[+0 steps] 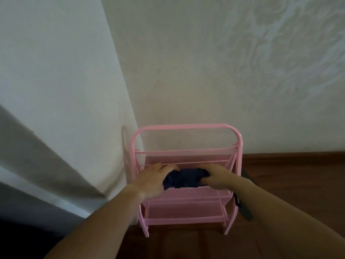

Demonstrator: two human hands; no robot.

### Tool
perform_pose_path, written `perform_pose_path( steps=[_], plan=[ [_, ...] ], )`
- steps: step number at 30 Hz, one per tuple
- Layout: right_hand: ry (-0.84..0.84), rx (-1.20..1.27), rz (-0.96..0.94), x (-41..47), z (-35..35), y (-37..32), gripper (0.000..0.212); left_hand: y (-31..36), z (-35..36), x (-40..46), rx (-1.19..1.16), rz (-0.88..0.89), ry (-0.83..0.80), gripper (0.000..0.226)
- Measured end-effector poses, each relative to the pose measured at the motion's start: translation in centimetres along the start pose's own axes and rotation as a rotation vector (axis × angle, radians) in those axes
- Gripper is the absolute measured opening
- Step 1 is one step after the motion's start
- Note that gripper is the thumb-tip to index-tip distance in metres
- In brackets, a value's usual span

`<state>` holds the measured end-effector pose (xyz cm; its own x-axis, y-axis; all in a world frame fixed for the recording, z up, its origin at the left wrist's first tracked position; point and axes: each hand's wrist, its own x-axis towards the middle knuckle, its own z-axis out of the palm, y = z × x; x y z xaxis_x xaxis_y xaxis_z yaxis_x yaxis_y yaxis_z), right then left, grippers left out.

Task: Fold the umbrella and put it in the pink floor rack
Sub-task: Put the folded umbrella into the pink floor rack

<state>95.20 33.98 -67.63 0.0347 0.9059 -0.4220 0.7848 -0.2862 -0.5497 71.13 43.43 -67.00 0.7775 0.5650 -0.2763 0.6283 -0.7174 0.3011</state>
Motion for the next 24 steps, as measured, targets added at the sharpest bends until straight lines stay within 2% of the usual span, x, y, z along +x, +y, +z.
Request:
perform_pose_path(
  steps=[5, 8, 11, 13, 15, 21, 24],
  plan=[
    [-0.069, -0.023, 0.101, 1.5, 1.3, 0.3, 0.036, -0.5, 2.3, 1.6, -0.079, -0.075, -0.058, 0.049],
    [0.017, -0.042, 0.145, 0.6, 2.5, 0.3, 0.035, -0.6, 4.1, 0.4, 0.012, -0.045, -0.011, 0.036],
    [0.114, -0.134, 0.080, -1.9, 3.8, -0.1, 0.040, -0.6, 4.7, -1.2, 0.092, -0.026, -0.028, 0.050],
    [0.150, -0.310, 0.034, -3.3, 4.9, -0.1, 0.053, -0.5, 4.6, -1.9, 0.179, -0.010, -0.025, 0.054],
    [0.163, -0.482, 0.020, -3.7, 5.8, 0.2, 0.057, -0.6, 4.8, -1.9, 0.271, 0.020, 0.006, 0.059],
    [0.290, -0.539, 0.044, -2.6, 6.4, 0.5, 0.031, 0.3, 5.0, -1.7, 0.288, -0.045, 0.069, 0.042],
    [0.205, -0.534, 0.073, -2.8, 5.8, 0.0, 0.032, 0.7, 4.5, -1.8, 0.279, -0.085, 0.011, 0.047]
  ],
)
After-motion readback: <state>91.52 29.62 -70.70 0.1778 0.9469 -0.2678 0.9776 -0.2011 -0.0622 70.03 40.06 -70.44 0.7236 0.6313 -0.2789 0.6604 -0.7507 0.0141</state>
